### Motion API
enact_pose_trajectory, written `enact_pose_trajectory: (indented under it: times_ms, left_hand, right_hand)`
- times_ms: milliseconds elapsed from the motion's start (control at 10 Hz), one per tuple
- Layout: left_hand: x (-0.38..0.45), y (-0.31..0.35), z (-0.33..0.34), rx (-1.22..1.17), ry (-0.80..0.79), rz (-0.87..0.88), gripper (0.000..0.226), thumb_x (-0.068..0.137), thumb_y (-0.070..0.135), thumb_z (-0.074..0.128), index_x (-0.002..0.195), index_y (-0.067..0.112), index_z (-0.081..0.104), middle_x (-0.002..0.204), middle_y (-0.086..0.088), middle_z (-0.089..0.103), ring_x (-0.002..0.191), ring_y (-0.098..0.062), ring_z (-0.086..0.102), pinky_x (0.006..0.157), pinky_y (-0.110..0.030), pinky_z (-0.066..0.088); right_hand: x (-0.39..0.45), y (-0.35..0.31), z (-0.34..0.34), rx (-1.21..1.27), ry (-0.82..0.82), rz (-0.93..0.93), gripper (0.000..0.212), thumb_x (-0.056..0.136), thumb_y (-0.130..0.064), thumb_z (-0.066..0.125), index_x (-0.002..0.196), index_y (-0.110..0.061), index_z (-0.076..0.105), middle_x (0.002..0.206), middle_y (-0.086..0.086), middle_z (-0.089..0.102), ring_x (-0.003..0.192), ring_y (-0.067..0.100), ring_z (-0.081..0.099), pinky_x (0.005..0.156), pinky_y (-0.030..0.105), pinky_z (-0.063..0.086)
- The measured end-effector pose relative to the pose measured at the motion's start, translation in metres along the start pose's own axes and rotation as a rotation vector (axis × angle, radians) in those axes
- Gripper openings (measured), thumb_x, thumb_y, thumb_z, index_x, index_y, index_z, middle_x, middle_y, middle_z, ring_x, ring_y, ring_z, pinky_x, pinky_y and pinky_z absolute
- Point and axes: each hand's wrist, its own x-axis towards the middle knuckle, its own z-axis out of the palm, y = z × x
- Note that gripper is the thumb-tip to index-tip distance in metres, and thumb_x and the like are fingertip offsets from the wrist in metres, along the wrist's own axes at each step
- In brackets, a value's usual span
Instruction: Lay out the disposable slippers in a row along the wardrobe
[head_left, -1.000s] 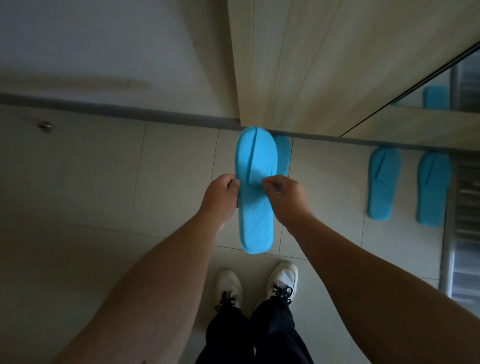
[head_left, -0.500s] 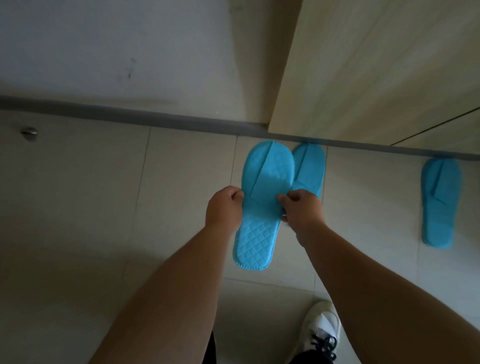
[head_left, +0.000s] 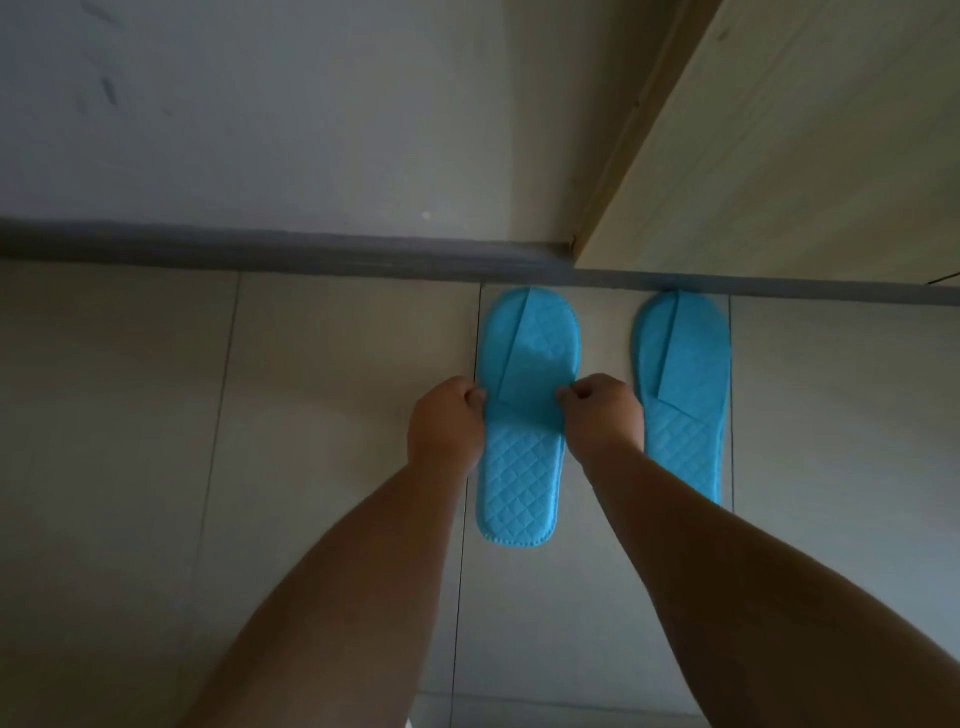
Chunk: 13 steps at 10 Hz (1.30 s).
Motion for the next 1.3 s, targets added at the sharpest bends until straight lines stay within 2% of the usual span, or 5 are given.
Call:
enact_pose_trajectory:
  times_ms: [300, 500, 800, 1000, 1300]
  left_hand:
    - [0.021, 0.001, 0.016, 0.032, 0.063, 0.035, 0.021, 0.095, 0.023, 0.047, 0.091, 0.01, 0.063, 0.082, -0.004, 0.065, 0.075, -0.02, 0.056, 0.066, -0.028, 0.039]
    - [0.022, -0.001, 0.016, 0.055, 0.072, 0.054, 0.019, 0.095, 0.022, 0.048, 0.092, 0.01, 0.063, 0.078, 0.0, 0.058, 0.074, -0.019, 0.054, 0.066, -0.028, 0.037]
    - [0.019, 0.002, 0.015, 0.092, 0.071, 0.074, 0.02, 0.096, 0.022, 0.046, 0.094, 0.009, 0.06, 0.082, -0.005, 0.063, 0.077, -0.023, 0.06, 0.066, -0.033, 0.045]
    - [-0.001, 0.011, -0.014, 0.166, 0.07, 0.078, 0.023, 0.097, 0.022, 0.042, 0.091, 0.007, 0.058, 0.086, -0.012, 0.065, 0.079, -0.028, 0.06, 0.066, -0.034, 0.045]
    - [-0.082, 0.043, -0.076, 0.401, -0.05, 0.258, 0.026, 0.099, 0.024, 0.036, 0.096, 0.006, 0.056, 0.085, -0.01, 0.057, 0.079, -0.028, 0.059, 0.062, -0.033, 0.038]
  right_hand:
    - [0.024, 0.001, 0.011, -0.119, 0.031, -0.017, 0.015, 0.091, -0.027, 0.056, 0.087, -0.015, 0.063, 0.073, 0.001, 0.059, 0.061, 0.016, 0.053, 0.048, 0.024, 0.032]
    - [0.023, -0.001, 0.012, -0.137, 0.033, -0.023, 0.014, 0.092, -0.026, 0.056, 0.09, -0.014, 0.062, 0.077, 0.003, 0.061, 0.069, 0.022, 0.057, 0.052, 0.026, 0.036]
    - [0.022, -0.004, 0.013, -0.219, 0.059, -0.009, 0.018, 0.093, -0.028, 0.052, 0.097, -0.013, 0.06, 0.076, 0.0, 0.058, 0.059, 0.013, 0.05, 0.047, 0.024, 0.031]
    - [-0.001, -0.014, -0.005, -0.244, 0.026, 0.022, 0.034, 0.092, -0.033, 0.052, 0.115, -0.008, 0.053, 0.1, 0.007, 0.063, 0.077, 0.023, 0.056, 0.063, 0.031, 0.042]
    - [-0.095, -0.037, -0.073, -0.334, 0.029, -0.054, 0.031, 0.095, -0.029, 0.044, 0.118, -0.012, 0.056, 0.111, 0.007, 0.063, 0.085, 0.024, 0.054, 0.069, 0.032, 0.039]
